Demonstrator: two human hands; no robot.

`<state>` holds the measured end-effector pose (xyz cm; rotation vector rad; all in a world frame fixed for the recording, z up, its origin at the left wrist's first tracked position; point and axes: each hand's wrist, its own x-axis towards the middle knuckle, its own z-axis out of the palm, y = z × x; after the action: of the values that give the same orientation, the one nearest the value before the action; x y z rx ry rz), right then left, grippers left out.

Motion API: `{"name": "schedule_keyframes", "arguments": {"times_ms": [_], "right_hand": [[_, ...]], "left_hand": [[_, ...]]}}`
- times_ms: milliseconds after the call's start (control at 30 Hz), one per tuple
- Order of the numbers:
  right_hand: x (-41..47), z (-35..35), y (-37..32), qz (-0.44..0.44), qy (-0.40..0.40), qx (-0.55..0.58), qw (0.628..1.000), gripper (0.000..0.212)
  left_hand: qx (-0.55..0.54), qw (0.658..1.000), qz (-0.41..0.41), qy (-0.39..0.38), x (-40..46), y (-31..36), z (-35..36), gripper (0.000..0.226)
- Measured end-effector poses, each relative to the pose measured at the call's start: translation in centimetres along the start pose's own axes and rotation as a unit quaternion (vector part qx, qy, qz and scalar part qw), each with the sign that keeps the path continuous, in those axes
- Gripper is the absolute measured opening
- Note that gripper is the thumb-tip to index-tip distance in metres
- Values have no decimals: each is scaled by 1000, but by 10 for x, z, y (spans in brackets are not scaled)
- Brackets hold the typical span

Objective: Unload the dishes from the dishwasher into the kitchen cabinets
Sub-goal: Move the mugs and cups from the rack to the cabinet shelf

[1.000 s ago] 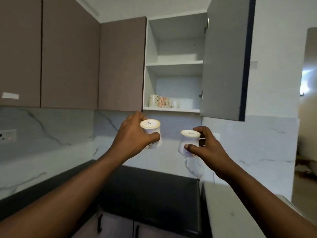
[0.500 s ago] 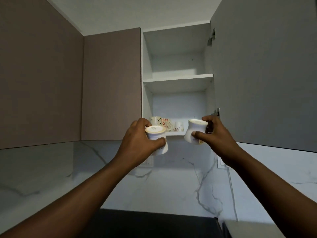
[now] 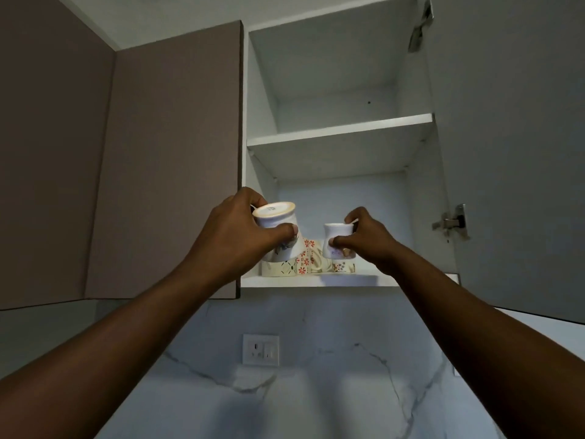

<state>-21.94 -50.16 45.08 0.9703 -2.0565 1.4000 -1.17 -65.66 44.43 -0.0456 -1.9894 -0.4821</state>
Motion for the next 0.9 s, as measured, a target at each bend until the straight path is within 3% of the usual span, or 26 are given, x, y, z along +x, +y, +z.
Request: {"name": "schedule_keyframes", "arguments": {"times_ms": [300, 400, 500, 600, 900], "right_hand": [[80, 43, 68, 41, -90, -158, 982, 60], [97, 49, 87, 35, -110, -219, 969, 46], [104, 46, 93, -17, -35, -255, 966, 26], [109, 37, 99, -33, 45, -228, 972, 29], [113, 37, 97, -41, 72, -211, 974, 29]], "left_hand": [[47, 998, -23, -45, 60, -33, 87, 52], [54, 995, -18, -77, 78, -40, 122, 57], [79, 990, -7, -114, 89, -43, 156, 55], [106, 984, 2, -142, 99, -47, 178, 53], [175, 966, 14, -192, 120, -57, 202, 50]]}}
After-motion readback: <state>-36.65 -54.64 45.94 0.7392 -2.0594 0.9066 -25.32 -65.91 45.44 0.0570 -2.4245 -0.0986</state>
